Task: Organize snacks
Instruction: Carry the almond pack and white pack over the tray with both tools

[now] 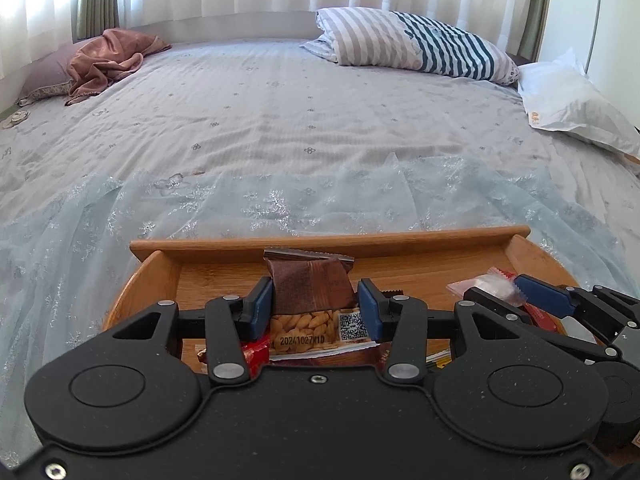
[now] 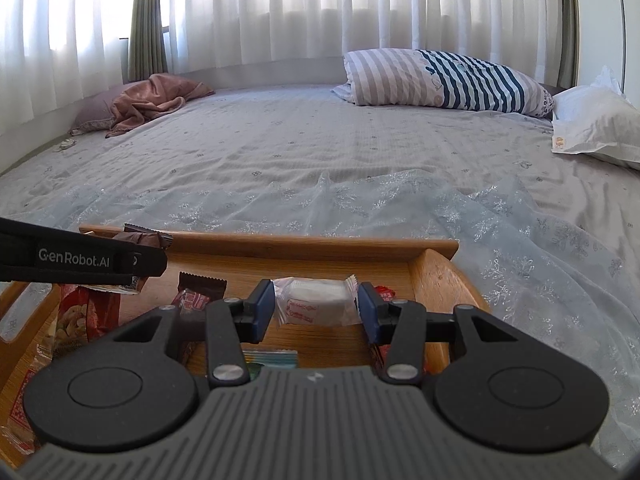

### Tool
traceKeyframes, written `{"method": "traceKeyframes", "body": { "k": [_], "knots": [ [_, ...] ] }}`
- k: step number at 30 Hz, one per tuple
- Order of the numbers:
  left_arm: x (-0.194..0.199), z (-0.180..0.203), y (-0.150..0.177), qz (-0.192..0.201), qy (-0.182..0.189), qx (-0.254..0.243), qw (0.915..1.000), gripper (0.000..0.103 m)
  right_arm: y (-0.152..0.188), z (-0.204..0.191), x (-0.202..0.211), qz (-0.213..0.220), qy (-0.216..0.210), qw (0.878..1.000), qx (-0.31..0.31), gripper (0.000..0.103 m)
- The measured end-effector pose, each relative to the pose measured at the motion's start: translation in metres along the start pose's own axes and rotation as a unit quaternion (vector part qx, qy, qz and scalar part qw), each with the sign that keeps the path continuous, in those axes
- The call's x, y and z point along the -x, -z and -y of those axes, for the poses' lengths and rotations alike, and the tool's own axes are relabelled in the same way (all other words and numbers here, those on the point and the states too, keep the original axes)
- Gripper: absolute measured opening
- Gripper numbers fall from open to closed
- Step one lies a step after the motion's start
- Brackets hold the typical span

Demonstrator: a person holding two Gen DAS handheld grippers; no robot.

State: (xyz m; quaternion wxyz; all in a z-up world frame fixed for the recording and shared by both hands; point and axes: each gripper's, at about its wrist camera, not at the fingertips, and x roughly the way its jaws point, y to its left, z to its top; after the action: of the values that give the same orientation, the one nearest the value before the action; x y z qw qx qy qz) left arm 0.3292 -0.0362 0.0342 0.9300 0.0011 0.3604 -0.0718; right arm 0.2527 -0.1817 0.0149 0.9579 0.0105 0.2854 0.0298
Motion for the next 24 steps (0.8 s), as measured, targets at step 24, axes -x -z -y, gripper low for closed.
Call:
{"method": "traceKeyframes", "body": {
  "k": [24],
  "knots": [
    [-0.019, 0.002, 0.009, -0.025, -0.015, 0.014, 0.9995, 0.043, 0.000, -0.003, -0.006, -0.015, 0.003, 1.000, 0.009, 0.050]
  ]
}}
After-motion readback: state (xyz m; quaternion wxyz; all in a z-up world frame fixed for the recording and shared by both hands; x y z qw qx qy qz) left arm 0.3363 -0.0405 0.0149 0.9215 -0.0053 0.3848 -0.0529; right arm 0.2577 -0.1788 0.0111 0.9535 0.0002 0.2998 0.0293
